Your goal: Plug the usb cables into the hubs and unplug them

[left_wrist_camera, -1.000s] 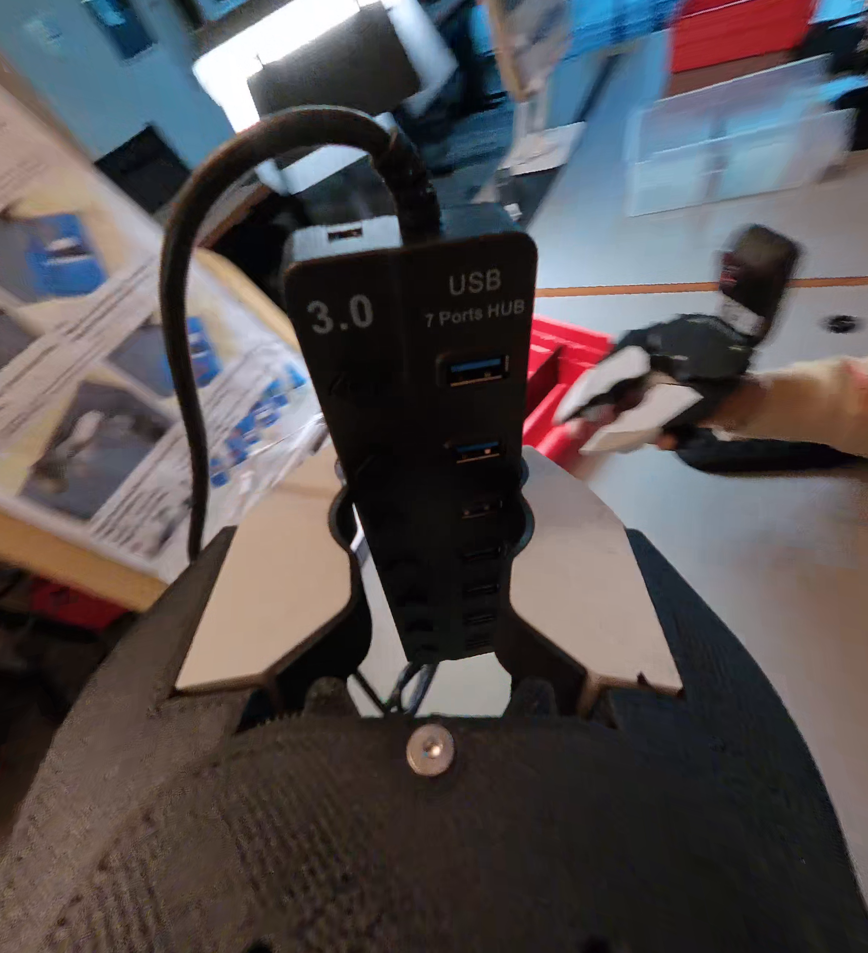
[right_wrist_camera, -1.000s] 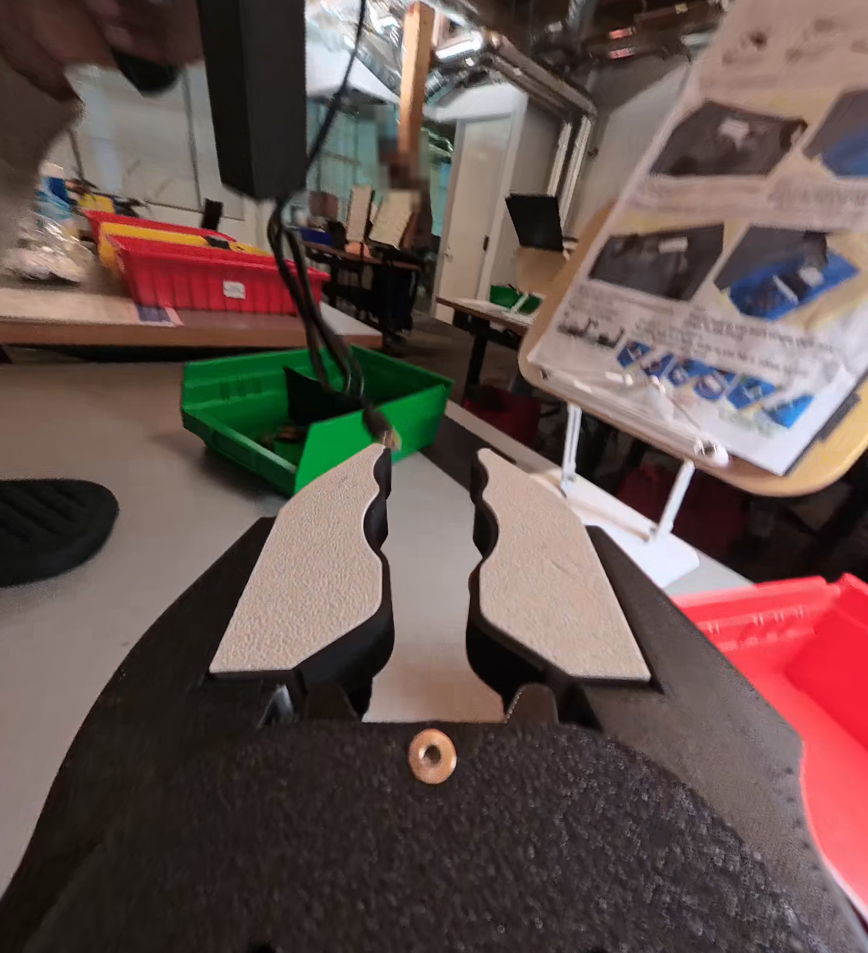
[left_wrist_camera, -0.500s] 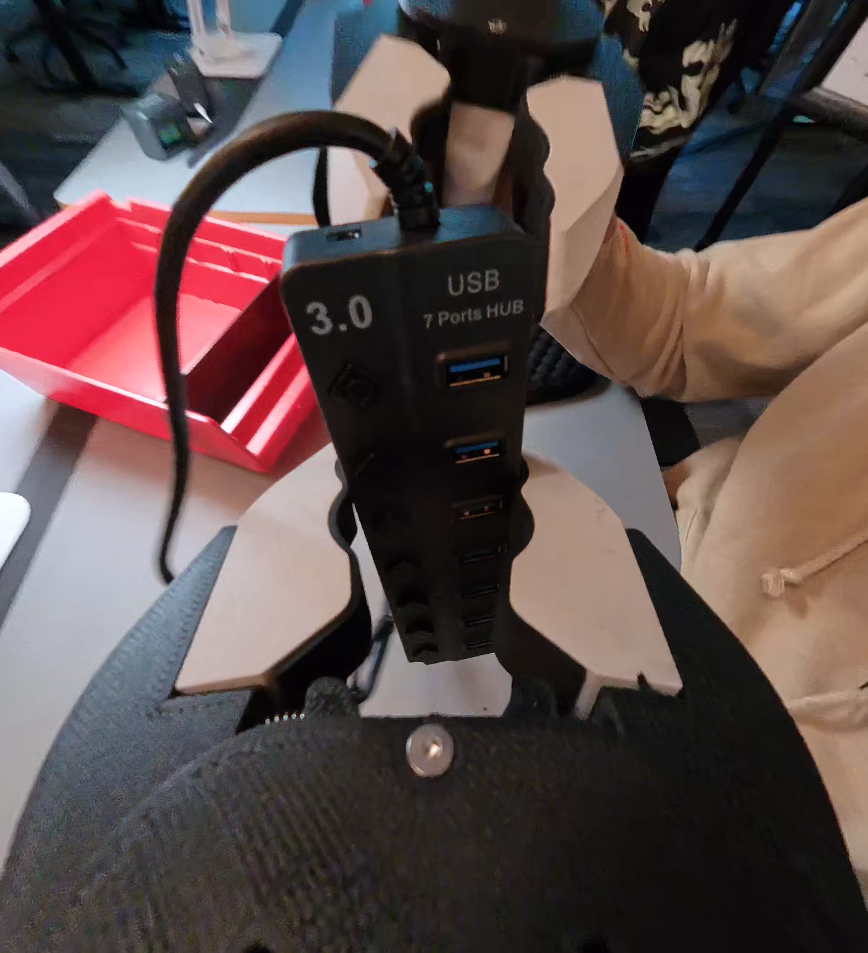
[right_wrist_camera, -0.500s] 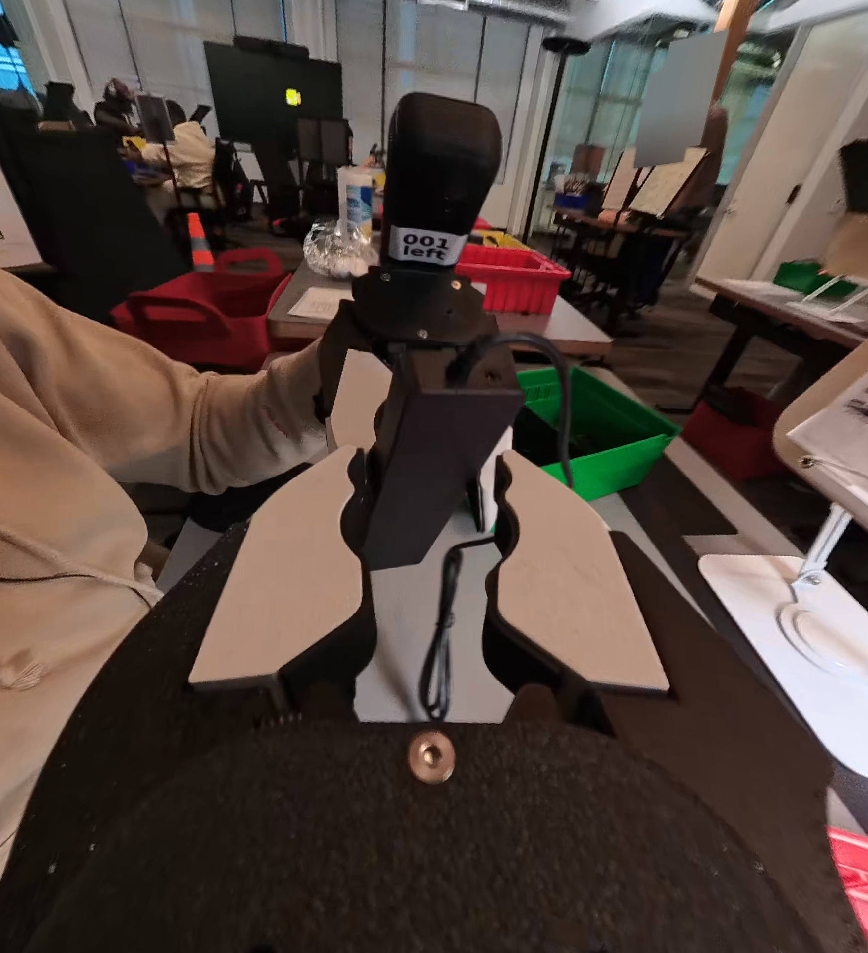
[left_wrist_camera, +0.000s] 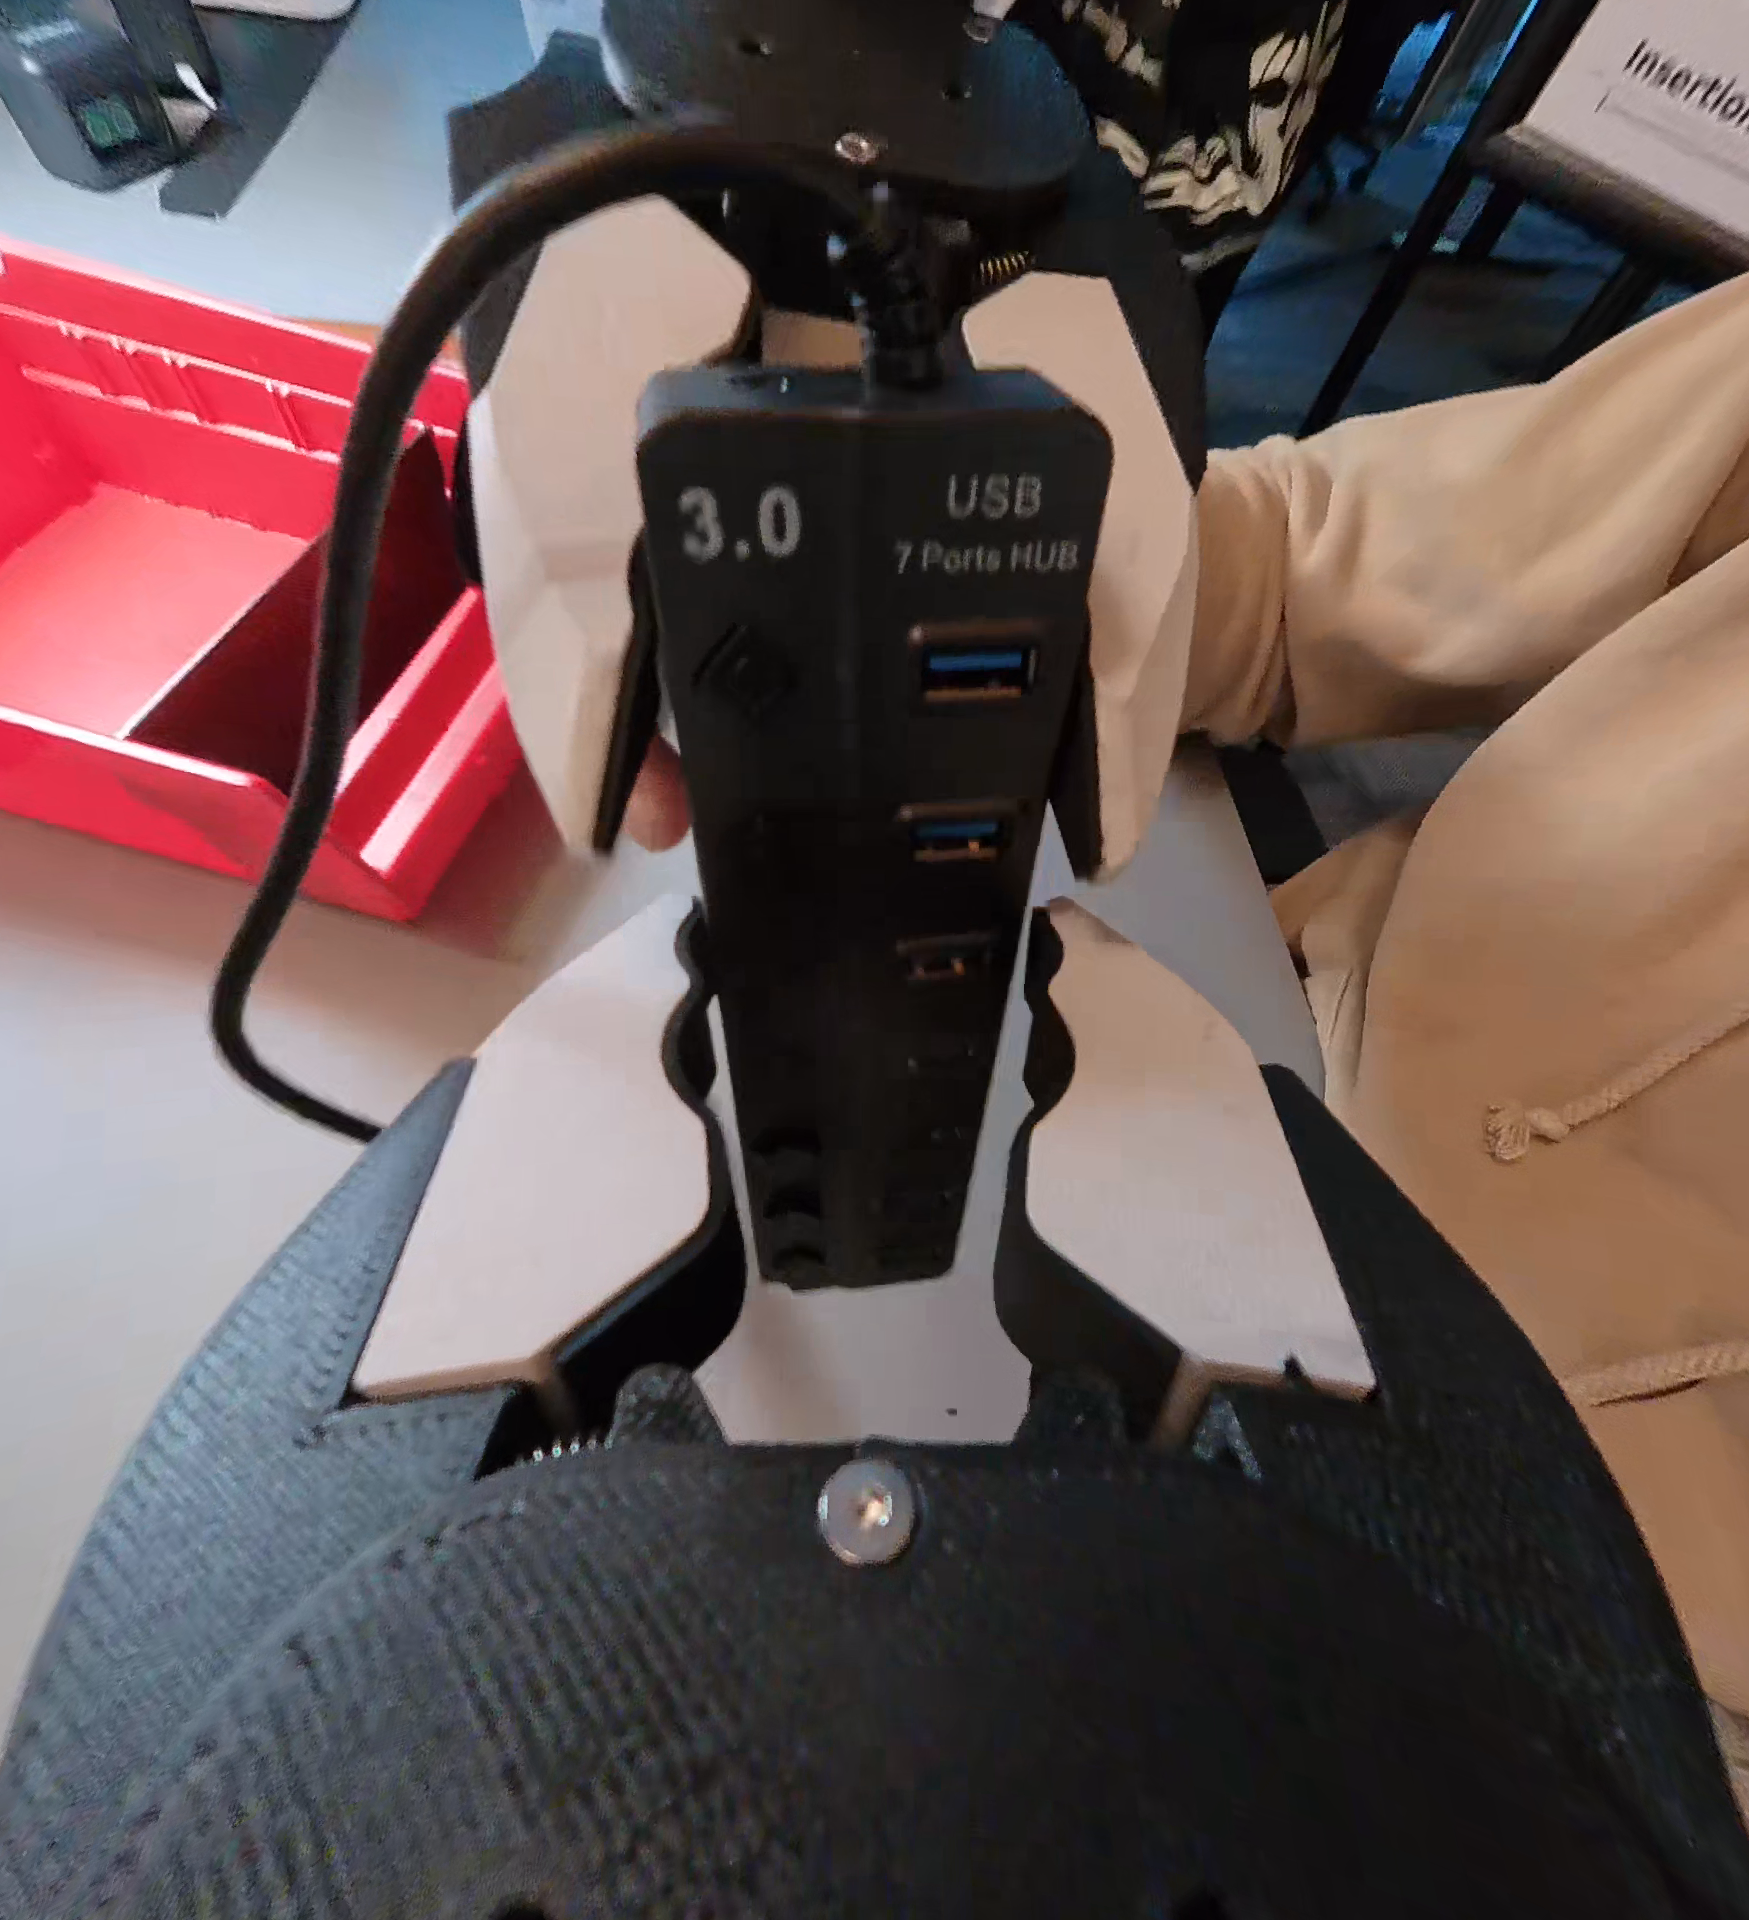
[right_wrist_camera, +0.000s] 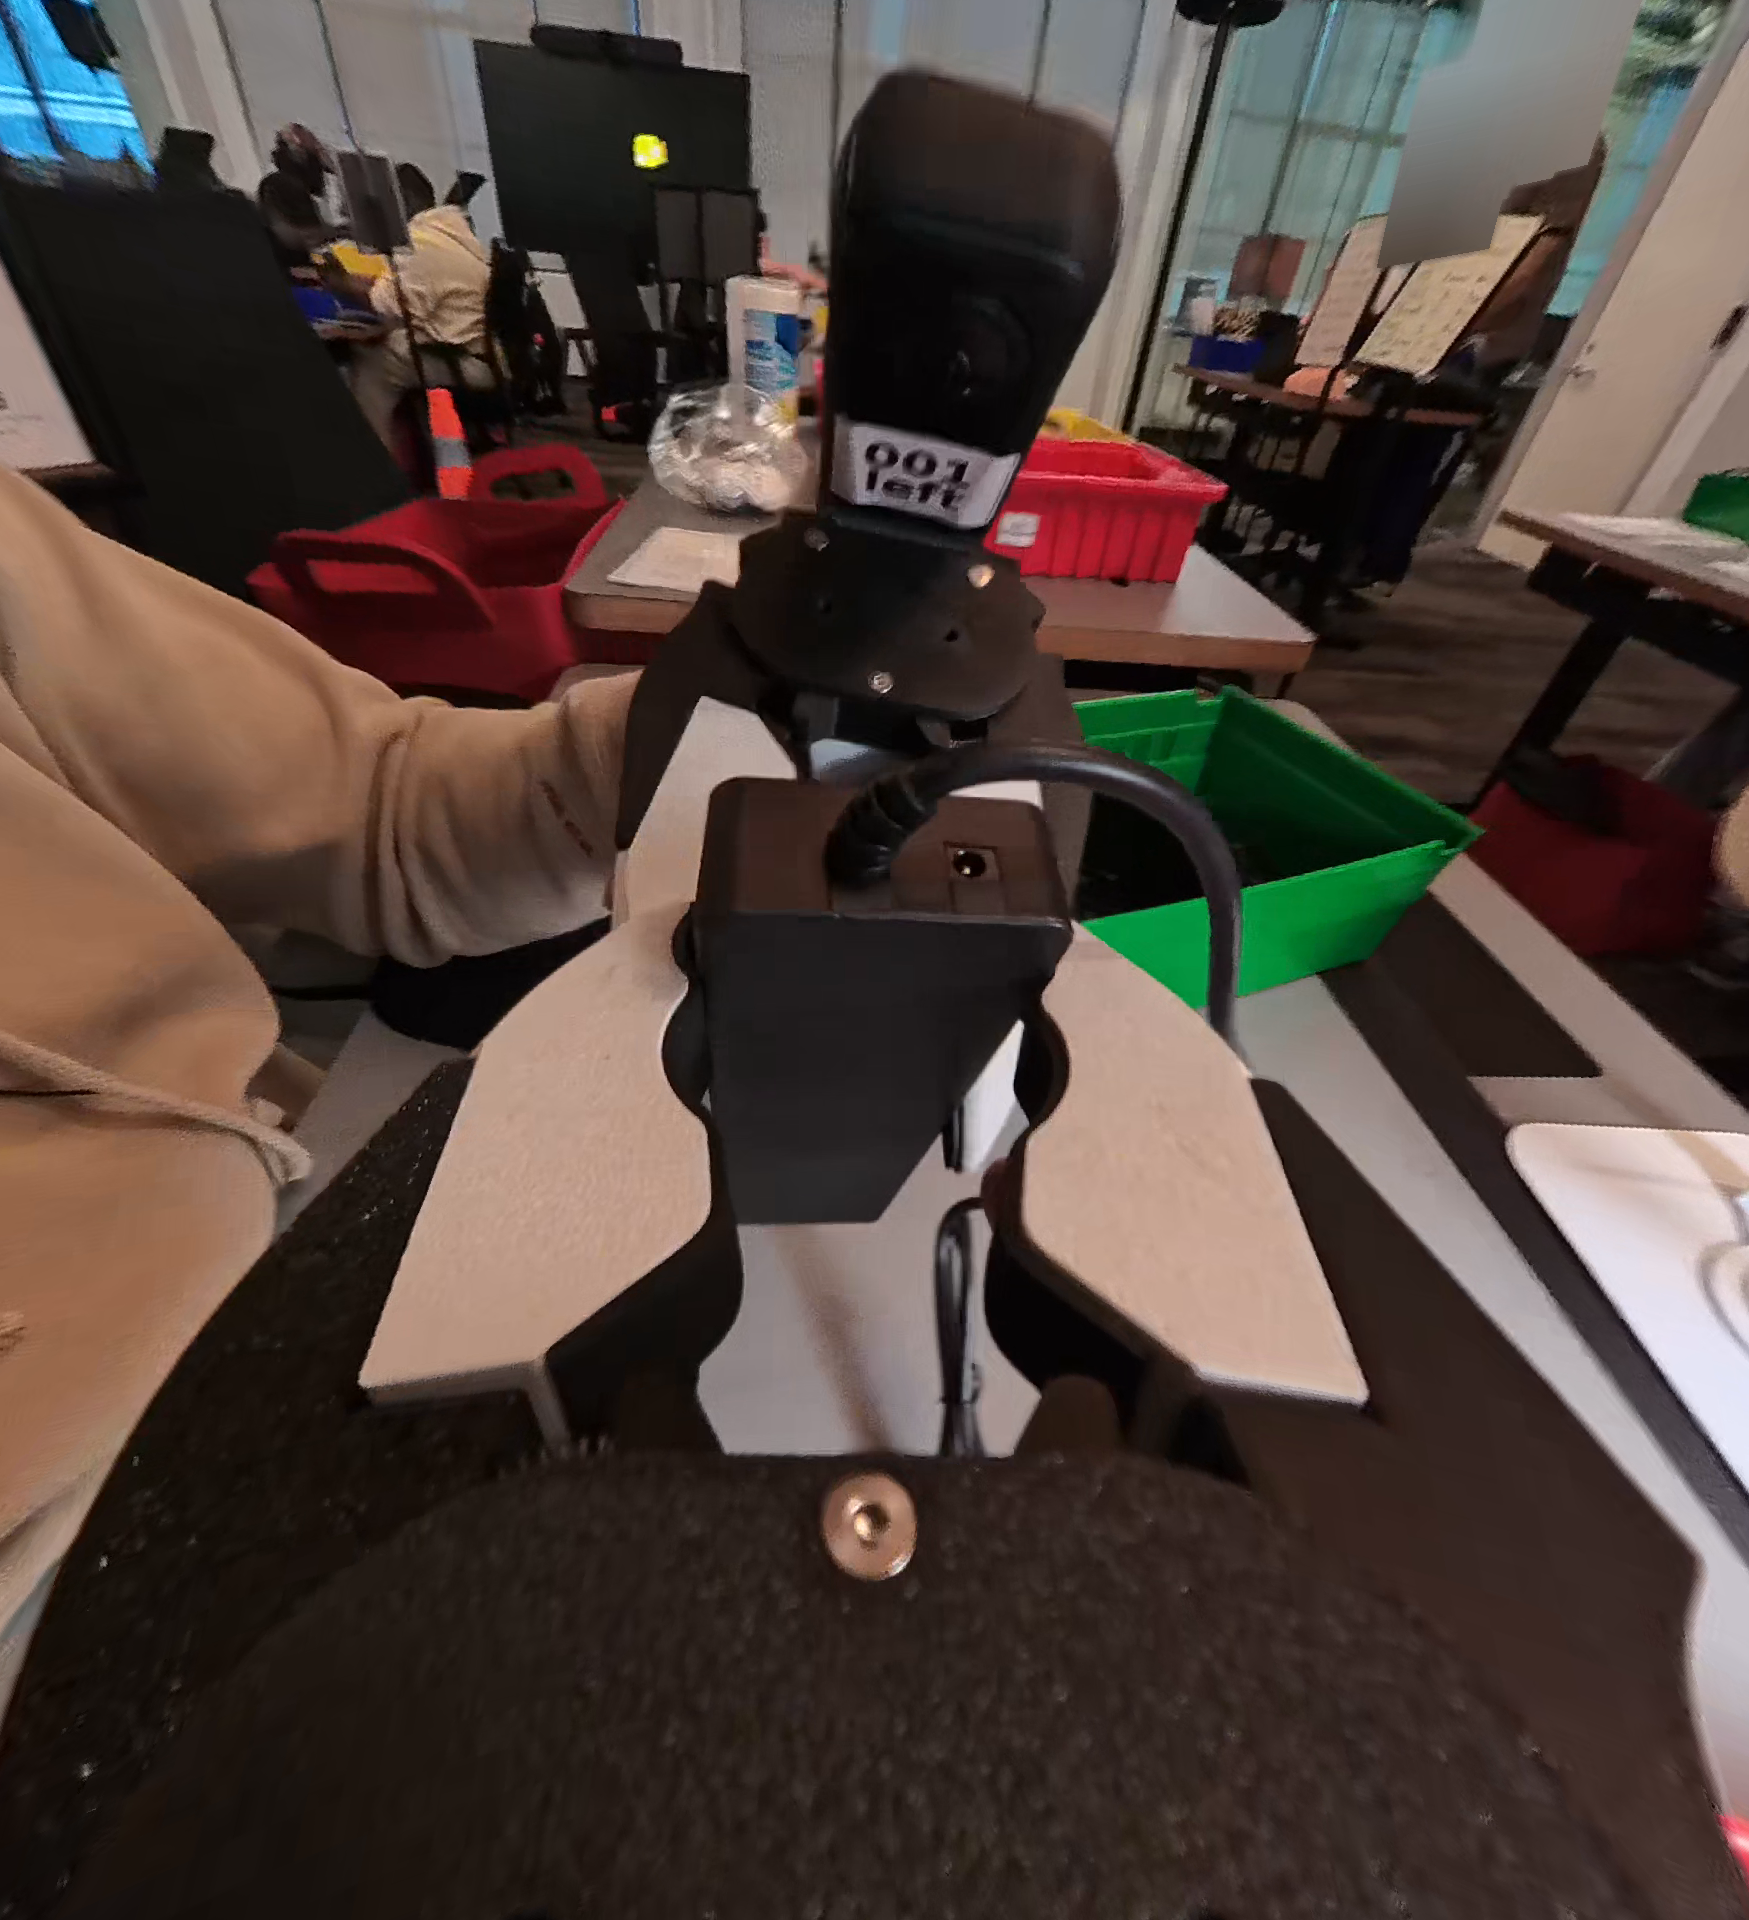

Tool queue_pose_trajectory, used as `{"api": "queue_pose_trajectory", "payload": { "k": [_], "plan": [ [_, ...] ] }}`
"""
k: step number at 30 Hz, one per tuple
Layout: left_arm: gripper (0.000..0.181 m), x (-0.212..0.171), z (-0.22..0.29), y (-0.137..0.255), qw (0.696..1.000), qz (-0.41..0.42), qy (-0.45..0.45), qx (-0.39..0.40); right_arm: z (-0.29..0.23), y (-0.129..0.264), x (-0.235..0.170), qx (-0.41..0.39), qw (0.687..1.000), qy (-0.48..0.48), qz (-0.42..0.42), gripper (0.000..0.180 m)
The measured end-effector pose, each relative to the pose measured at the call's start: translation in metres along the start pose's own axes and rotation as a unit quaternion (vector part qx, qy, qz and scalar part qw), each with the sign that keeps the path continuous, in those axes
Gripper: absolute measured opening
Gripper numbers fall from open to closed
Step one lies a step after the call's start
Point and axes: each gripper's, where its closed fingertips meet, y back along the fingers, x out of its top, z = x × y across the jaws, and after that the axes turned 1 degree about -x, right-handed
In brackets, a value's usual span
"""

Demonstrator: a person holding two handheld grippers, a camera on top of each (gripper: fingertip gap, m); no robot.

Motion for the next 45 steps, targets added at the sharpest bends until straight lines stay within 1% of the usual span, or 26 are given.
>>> {"api": "queue_pose_trajectory", "payload": {
  "k": [2,5,7,9,11,12,13,14,18,20,22,25,28,30,32,40,42,44,45],
  "plan": [
    [0.065,0.003,-0.003,0.0,1.0,0.017,-0.006,0.008,0.007,0.01,0.013,-0.024,0.999,0.004,0.031,0.056],
    [0.078,0.005,-0.005,-0.007,0.999,0.032,-0.013,0.01,0.014,0.029,0.04,-0.041,0.993,-0.01,0.115,0.057],
    [0.082,0.01,-0.006,-0.014,0.998,0.051,-0.019,0.015,0.017,0.041,0.054,-0.051,0.985,-0.013,0.167,0.056],
    [0.08,0.018,-0.007,-0.022,0.997,0.074,-0.025,0.02,0.018,0.049,0.063,-0.056,0.978,-0.015,0.202,0.055],
    [0.078,0.024,-0.011,-0.026,0.994,0.093,-0.035,0.044,0.02,0.054,0.068,-0.068,0.972,-0.015,0.224,0.055],
    [0.074,0.026,-0.014,-0.027,0.993,0.1,-0.036,0.057,0.021,0.055,0.069,-0.07,0.97,-0.018,0.232,0.055],
    [0.066,0.027,-0.018,-0.025,0.991,0.105,-0.037,0.071,0.021,0.055,0.07,-0.069,0.969,-0.021,0.237,0.055],
    [0.057,0.027,-0.021,-0.023,0.99,0.107,-0.041,0.08,0.021,0.055,0.069,-0.068,0.969,-0.023,0.236,0.055],
    [0.057,0.029,-0.023,-0.007,0.989,0.116,-0.044,0.077,0.027,0.059,0.07,-0.082,0.966,-0.028,0.243,0.055],
    [0.056,0.028,-0.025,0.003,0.989,0.107,-0.05,0.087,0.03,0.058,0.067,-0.07,0.967,-0.048,0.239,0.055],
    [0.056,0.027,-0.027,0.013,0.989,0.102,-0.051,0.092,0.033,0.056,0.061,-0.062,0.97,-0.061,0.226,0.055],
    [0.056,0.032,-0.025,0.03,0.989,0.122,-0.042,0.078,0.036,0.05,0.051,-0.063,0.976,-0.062,0.197,0.058],
    [0.055,0.033,-0.022,0.04,0.989,0.128,-0.042,0.067,0.03,0.031,0.036,-0.04,0.984,-0.07,0.16,0.06],
    [0.055,0.031,-0.018,0.038,0.99,0.116,-0.044,0.058,0.021,0.013,0.025,-0.015,0.988,-0.072,0.137,0.063],
    [0.055,0.026,-0.016,0.032,0.993,0.097,-0.05,0.054,0.014,0.003,0.02,0.001,0.988,-0.078,0.134,0.064],
    [0.055,0.027,-0.016,0.031,0.991,0.114,-0.045,0.045,0.015,0.004,0.018,0.0,0.988,-0.066,0.136,0.063],
    [0.059,0.027,-0.016,0.027,0.992,0.115,-0.034,0.041,0.018,0.007,0.021,-0.003,0.986,-0.077,0.146,0.063],
    [0.06,0.024,-0.022,0.02,0.992,0.105,-0.03,0.059,0.022,0.009,0.021,-0.008,0.985,-0.088,0.151,0.063],
    [0.057,0.023,-0.025,0.016,0.992,0.098,-0.03,0.072,0.024,0.01,0.021,-0.012,0.984,-0.092,0.154,0.063]
  ]
}}
